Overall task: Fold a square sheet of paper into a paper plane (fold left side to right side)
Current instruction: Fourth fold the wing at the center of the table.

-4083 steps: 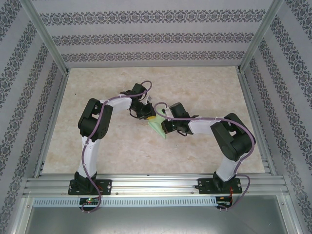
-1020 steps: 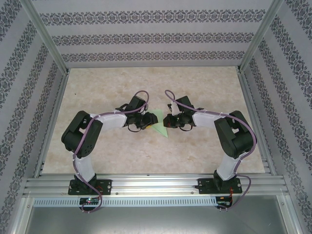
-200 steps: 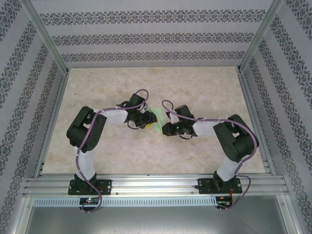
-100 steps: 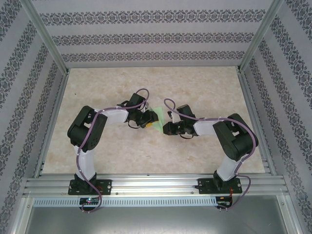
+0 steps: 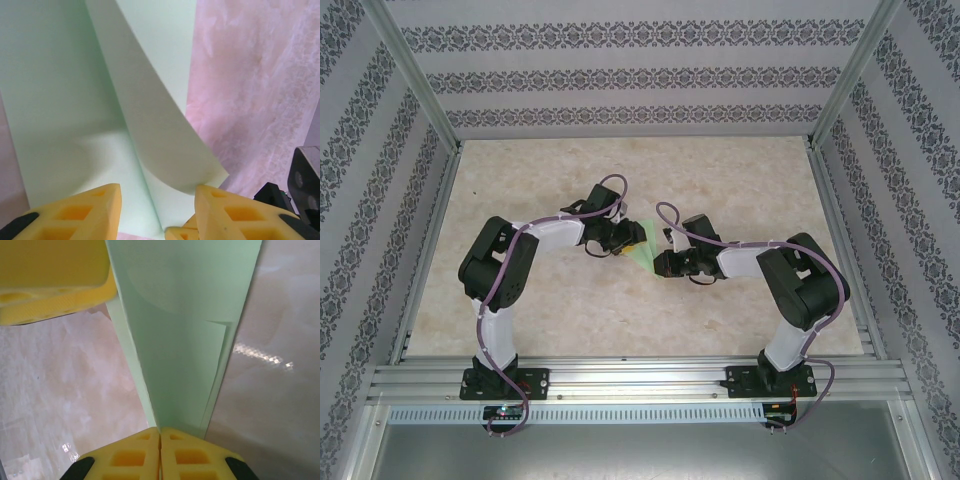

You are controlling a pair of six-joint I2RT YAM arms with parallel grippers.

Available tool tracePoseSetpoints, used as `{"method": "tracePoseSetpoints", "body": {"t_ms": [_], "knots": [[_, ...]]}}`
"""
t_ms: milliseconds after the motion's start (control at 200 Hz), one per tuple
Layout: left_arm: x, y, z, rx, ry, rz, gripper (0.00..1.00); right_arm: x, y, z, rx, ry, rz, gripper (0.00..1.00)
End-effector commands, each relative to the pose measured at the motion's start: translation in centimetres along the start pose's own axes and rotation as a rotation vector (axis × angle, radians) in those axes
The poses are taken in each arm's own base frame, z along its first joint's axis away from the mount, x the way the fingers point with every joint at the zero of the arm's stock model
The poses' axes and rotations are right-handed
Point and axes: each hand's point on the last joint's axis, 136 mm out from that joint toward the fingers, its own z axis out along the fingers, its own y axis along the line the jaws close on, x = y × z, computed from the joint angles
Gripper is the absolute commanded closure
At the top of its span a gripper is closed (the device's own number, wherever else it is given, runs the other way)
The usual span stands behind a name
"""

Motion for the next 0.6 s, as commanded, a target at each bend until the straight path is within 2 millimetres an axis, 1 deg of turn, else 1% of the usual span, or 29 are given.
{"method": "tracePoseSetpoints", "body": {"t_ms": [0, 215, 385, 600], "knots": [[0.2, -0.1, 0.5, -0.003, 0.01, 0.015, 0.57, 0.2, -0.3, 0.3, -0.014, 0.001, 0.015, 0.91], [0.1, 0.4, 1.3, -0.007, 0.018, 0.007, 0.6, 0.1, -0.4, 0.5, -0.015, -0.002, 0.028, 0.89], [0.1, 0.9, 2.0, -0.014, 0.027, -0.006, 0.6, 0.1, -0.4, 0.7, -0.021, 0.004, 0.035, 0.89], [0.4, 1.4, 2.2, -0.024, 0.028, -0.016, 0.6, -0.1, -0.2, 0.4, -0.018, -0.005, 0.032, 0.87]]}}
